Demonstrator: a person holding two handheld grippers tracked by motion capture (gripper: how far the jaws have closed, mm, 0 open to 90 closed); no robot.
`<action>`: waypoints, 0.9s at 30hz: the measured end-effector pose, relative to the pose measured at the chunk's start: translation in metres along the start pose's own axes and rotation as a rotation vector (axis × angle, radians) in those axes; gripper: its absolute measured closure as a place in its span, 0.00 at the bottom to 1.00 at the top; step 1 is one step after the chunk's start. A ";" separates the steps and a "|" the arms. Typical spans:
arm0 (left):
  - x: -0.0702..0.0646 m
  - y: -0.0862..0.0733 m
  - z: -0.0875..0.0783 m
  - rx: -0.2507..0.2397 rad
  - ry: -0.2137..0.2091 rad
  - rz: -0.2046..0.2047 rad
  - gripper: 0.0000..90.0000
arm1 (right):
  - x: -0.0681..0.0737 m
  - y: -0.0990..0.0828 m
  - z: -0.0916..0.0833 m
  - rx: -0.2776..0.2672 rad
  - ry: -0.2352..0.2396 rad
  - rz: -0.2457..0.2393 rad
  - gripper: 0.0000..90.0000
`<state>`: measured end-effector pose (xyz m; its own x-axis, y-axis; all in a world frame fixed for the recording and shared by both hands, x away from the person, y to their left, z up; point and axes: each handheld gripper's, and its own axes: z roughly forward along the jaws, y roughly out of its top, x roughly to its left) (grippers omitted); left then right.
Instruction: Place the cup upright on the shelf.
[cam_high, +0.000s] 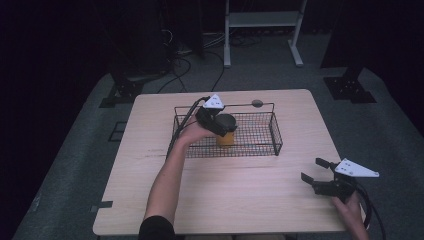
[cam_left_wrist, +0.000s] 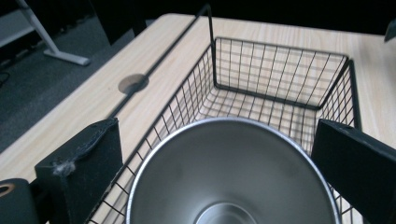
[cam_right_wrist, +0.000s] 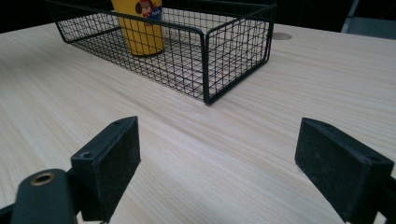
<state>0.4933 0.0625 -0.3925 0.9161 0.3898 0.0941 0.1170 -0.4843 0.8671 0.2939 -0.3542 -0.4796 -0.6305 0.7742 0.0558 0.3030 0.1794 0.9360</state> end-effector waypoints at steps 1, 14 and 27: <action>0.000 0.000 0.000 0.000 0.000 0.000 0.02 | 0.000 0.000 0.000 0.000 0.000 0.000 0.15; -0.009 0.018 -0.019 -0.063 0.007 0.031 0.02 | 0.000 0.000 0.001 0.005 -0.003 -0.003 0.15; -0.021 0.022 -0.024 -0.073 0.006 0.018 0.02 | 0.001 0.000 0.001 0.009 -0.010 -0.005 0.15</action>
<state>0.4678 0.0625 -0.3635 0.9152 0.3868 0.1126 0.0723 -0.4327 0.8986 0.2938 -0.3526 -0.4796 -0.6250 0.7792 0.0473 0.3061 0.1889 0.9331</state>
